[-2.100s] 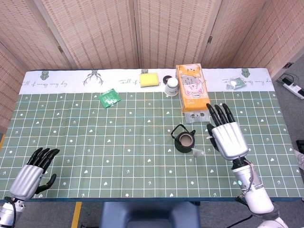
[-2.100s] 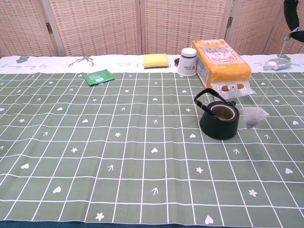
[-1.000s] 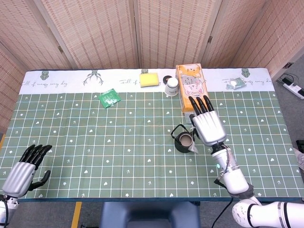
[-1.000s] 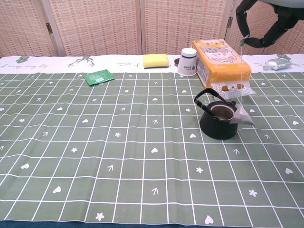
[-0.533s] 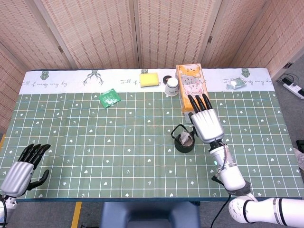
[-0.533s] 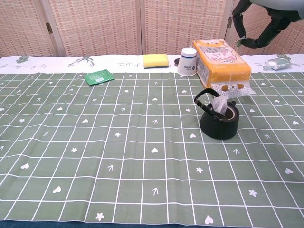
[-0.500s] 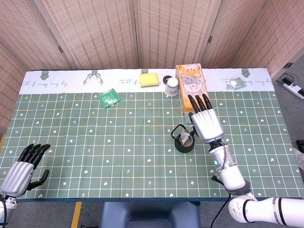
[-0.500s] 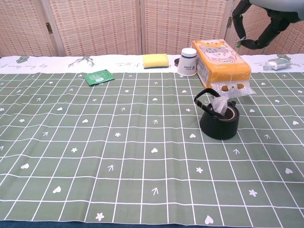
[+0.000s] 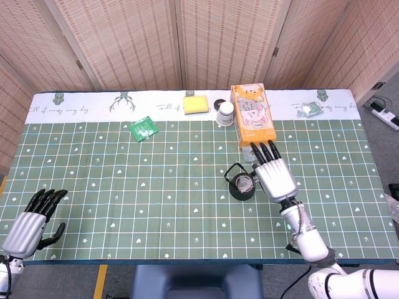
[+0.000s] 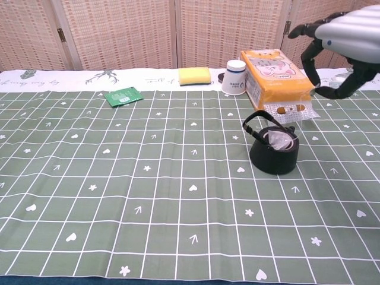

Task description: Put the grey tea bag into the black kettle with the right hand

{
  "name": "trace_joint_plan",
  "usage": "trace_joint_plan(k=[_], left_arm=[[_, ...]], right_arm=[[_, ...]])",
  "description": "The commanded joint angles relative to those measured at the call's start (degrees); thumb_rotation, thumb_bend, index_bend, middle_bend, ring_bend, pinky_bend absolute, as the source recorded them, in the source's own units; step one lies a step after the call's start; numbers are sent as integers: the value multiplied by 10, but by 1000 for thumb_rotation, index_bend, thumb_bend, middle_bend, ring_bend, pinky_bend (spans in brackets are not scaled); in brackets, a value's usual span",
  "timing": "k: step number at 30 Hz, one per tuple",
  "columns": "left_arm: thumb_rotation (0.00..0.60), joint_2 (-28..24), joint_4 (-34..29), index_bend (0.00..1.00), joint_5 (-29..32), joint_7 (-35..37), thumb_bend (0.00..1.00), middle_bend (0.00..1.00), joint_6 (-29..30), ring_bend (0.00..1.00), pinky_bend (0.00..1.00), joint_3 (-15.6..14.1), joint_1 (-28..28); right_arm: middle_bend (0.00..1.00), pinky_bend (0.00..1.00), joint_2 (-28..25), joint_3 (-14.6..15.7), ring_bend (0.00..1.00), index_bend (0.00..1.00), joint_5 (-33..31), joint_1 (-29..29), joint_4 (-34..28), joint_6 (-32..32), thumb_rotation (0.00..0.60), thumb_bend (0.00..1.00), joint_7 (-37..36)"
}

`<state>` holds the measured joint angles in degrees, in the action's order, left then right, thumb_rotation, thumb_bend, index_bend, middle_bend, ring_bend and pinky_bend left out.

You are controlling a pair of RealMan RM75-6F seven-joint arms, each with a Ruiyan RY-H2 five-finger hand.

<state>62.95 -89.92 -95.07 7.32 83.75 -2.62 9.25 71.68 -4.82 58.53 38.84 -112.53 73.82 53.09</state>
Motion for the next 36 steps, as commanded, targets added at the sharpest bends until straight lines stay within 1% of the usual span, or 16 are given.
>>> trace_joint_plan(k=[1,5,7,15,17,18,20,22,24,25,27,31,35,36], left_arm=[[600,2,0,0,1,-6,455,74,-2,42,0,0,0],[600,4,0,0,2,-11,454,74,-5,42,0,0,1],[600,5,0,0,2,-13,455,73,-5,42,0,0,1],[600,8,-1,0,5,-20,456,73,-9,42,0,0,1],[600,8,-1,0,5,-22,456,74,-9,42,0,-1,1],[600,8,-2,0,5,-23,457,74,-10,42,0,0,1],[600,8,-3,0,6,-24,457,73,-10,42,0,-1,1],[600,8,-4,0,6,-26,457,73,-9,43,0,0,1],[600,8,-4,0,6,-25,458,73,-9,44,0,0,0],[600,8,-4,0,6,-24,458,73,-9,44,0,0,0],[600,7,-4,0,7,-22,458,73,-9,45,0,0,0],[600,6,-4,0,6,-19,458,73,-6,45,0,1,0],[600,5,-4,0,6,-17,458,73,-4,45,0,1,-1],[600,6,-4,0,7,-17,459,74,-5,45,0,1,0]], right_arm=[[79,0,4,21,68,615,18,-14,8,7,600,427,4],[79,0,12,35,69,617,28,-26,28,6,600,428,-5],[79,0,16,46,68,619,37,-35,38,4,600,427,-12],[78,0,21,115,69,620,135,-86,65,21,600,428,-42],[68,0,22,126,65,615,145,-97,68,25,600,428,-38],[53,0,23,132,59,596,146,-104,68,26,600,428,-32],[18,0,22,138,37,505,136,-114,62,25,600,428,-19],[0,0,19,143,8,344,110,-124,46,24,600,428,8],[0,0,18,142,0,191,91,-129,33,23,600,428,32],[0,0,18,141,0,130,84,-130,28,23,600,428,39],[0,0,16,136,0,76,76,-131,19,22,600,428,47],[0,0,6,136,0,15,77,-133,-3,21,600,428,54],[0,0,-18,134,0,0,85,-139,-43,23,600,427,35],[0,0,-28,129,23,0,93,-138,-57,24,600,427,24]])
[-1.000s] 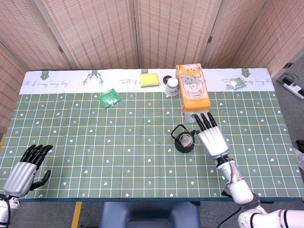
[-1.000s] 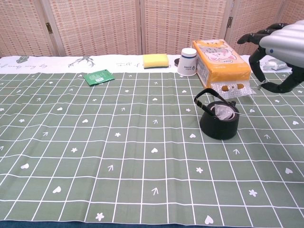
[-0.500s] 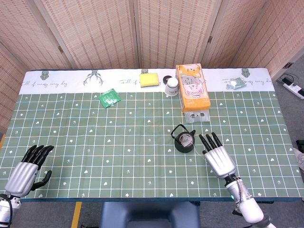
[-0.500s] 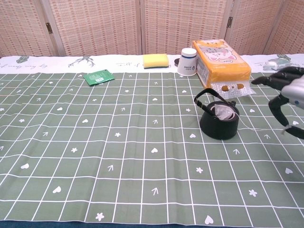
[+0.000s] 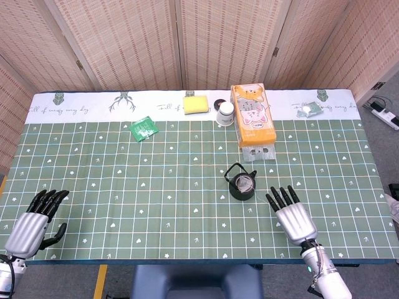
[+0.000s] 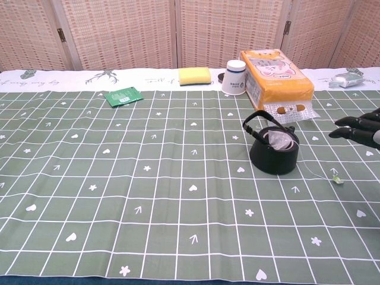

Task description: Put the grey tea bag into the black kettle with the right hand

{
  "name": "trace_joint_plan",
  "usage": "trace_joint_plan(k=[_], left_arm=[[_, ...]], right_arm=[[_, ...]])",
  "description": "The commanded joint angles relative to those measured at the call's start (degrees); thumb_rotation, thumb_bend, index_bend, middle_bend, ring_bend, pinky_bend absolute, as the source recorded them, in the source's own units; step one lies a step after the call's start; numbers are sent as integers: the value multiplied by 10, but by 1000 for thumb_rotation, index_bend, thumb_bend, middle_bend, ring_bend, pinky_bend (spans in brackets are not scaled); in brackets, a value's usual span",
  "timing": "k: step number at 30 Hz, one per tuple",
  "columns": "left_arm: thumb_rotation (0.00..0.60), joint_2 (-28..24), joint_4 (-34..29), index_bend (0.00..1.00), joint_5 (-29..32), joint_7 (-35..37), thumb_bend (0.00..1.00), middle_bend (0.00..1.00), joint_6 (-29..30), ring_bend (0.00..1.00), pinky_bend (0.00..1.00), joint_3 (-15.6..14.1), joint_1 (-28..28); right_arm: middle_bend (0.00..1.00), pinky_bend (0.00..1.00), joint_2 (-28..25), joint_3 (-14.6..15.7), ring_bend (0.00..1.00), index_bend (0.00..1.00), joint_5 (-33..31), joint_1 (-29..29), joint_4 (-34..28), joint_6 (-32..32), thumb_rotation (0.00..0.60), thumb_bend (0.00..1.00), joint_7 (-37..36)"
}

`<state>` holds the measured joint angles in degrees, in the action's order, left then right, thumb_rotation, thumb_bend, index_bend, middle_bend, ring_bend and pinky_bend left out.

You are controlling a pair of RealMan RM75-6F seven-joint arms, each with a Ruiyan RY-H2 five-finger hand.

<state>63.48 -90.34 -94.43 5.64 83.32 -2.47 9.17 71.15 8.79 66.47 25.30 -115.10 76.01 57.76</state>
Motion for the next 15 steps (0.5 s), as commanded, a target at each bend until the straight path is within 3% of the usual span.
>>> trace_joint_plan(k=[1,3,5,6,9,12,15], left_arm=[[600,1,1,0,0,-1,459,74,-2,45,0,0,1],[600,2,1,0,0,-2,458,74,-4,45,0,-1,2],[600,2,1,0,0,-3,458,73,-5,44,0,0,2],[600,2,1,0,0,-3,458,73,-5,44,0,0,2],[600,2,2,0,1,0,459,73,-3,49,0,1,1],[600,1,3,0,1,3,459,74,-1,53,0,1,1],[600,0,4,0,1,8,459,74,1,53,0,2,0]], right_arm=[[23,0,-31,-13,95,0,19,0,-40,3,600,427,-29],[187,37,-46,-27,312,0,22,6,-56,3,600,427,-39],[419,210,-62,-48,499,0,10,20,-69,-16,600,428,-61],[572,377,-69,-58,628,0,-3,27,-73,-27,600,428,-69],[874,658,-97,-94,957,0,-83,64,-92,-92,600,428,-110],[988,762,-122,-117,1000,0,-160,99,-102,-146,600,428,-132],[1000,786,-148,-135,1000,0,-270,151,-109,-200,600,427,-130]])
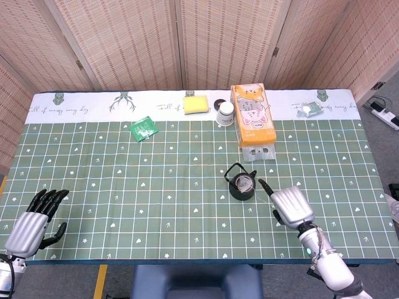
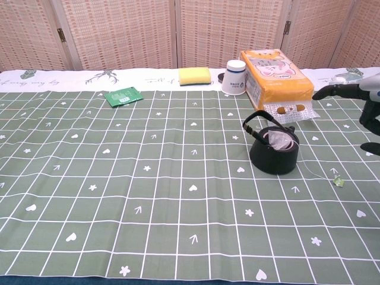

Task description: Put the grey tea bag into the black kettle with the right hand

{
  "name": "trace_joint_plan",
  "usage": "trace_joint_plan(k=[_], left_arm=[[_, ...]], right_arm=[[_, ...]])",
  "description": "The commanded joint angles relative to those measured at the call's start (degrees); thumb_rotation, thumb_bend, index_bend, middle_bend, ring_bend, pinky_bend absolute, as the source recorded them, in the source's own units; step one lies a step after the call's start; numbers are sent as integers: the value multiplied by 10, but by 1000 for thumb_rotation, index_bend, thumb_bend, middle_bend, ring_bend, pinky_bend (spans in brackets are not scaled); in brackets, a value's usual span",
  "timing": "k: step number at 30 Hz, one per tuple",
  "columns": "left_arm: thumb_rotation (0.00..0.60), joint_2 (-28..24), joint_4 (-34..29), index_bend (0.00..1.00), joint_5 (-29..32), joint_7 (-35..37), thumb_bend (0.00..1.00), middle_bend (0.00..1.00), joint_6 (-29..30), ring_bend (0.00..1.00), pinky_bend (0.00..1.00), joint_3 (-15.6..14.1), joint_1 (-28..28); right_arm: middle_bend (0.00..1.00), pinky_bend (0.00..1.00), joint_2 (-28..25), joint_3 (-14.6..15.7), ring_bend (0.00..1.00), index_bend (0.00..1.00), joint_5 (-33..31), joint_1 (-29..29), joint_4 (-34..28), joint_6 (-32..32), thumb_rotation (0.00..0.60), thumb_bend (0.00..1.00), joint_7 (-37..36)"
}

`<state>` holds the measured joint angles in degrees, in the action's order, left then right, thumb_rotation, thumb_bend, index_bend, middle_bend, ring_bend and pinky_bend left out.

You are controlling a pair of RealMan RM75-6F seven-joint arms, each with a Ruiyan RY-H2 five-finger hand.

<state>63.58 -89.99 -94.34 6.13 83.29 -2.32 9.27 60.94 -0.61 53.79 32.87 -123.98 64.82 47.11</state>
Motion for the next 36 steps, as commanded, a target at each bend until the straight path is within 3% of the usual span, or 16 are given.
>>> trace_joint_plan(k=[1,6,11,14,19,36], left_arm=[[600,-1,1,0,0,4,459,74,1,53,0,0,-1],[600,-1,3,0,6,8,459,74,0,72,0,3,0],[600,-1,4,0,6,9,459,75,0,77,0,3,0],[600,-2,3,0,8,10,459,91,0,107,0,4,-1],[600,-5,3,0,10,17,459,94,4,113,0,5,-2],[600,-12,2,0,9,33,459,94,8,120,0,6,-4]], right_arm=[[1000,798,-52,-43,1000,0,-178,94,-21,-101,600,427,-18],[1000,863,-70,-46,1000,0,-359,188,-14,-184,600,428,-25],[1000,867,-80,-37,1000,2,-471,263,32,-290,600,428,-67],[1000,867,-67,-12,1000,3,-497,305,56,-303,600,428,-68],[1000,867,-28,17,1000,4,-519,353,72,-260,600,428,-69],[1000,867,33,78,1000,36,-556,419,111,-233,600,428,-82]])
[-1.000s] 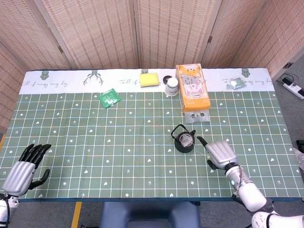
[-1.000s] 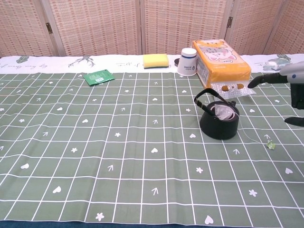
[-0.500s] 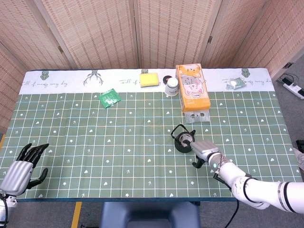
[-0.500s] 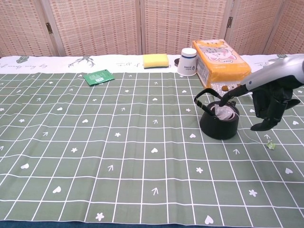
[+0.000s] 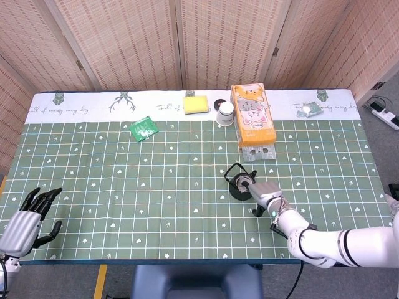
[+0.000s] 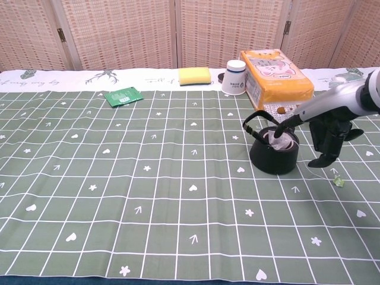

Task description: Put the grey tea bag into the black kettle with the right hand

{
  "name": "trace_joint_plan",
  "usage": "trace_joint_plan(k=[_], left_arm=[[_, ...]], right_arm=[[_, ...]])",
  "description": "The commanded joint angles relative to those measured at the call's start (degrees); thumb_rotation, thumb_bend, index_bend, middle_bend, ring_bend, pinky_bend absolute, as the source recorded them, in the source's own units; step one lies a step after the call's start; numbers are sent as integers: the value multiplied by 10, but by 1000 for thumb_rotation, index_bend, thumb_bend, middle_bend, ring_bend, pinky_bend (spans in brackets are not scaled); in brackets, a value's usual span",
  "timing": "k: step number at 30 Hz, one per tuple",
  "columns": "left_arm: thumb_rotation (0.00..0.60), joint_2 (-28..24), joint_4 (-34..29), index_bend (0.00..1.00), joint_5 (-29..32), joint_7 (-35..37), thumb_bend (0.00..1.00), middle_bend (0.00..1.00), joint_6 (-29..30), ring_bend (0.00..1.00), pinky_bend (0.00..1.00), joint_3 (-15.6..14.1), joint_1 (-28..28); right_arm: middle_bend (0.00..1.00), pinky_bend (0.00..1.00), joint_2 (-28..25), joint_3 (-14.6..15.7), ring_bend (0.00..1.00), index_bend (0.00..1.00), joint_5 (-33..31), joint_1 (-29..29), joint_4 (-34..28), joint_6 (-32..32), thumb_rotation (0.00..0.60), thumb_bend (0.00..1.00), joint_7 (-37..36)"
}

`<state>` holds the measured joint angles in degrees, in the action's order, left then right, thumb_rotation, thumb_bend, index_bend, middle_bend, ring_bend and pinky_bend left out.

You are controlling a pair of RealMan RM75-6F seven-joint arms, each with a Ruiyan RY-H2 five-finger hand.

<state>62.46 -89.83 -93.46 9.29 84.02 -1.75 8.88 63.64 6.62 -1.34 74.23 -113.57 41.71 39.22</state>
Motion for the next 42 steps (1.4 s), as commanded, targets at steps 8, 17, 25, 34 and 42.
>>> trace_joint_plan(k=[8,17,25,34,42], left_arm=[[600,-1,1,0,1,3,458,94,-1,120,0,1,0],[600,0,2,0,2,2,458,94,-1,118,0,2,0],[600,-2,2,0,1,8,459,94,2,118,0,2,-1],[600,-3,1,0,0,7,458,94,2,118,0,2,-2],[600,1,0,0,-2,-8,458,94,0,119,0,0,-2]], right_arm=[[1000,868,15,24,1000,64,-7,20,18,-7,600,428,-13],[1000,867,31,48,1000,124,-14,33,38,-22,600,428,-22],[1000,867,64,66,1000,147,-33,52,67,-28,600,428,-24],[1000,867,52,68,1000,148,-23,61,48,-10,600,427,-42],[1000,867,-42,54,1000,147,78,20,-49,41,600,427,-91]])
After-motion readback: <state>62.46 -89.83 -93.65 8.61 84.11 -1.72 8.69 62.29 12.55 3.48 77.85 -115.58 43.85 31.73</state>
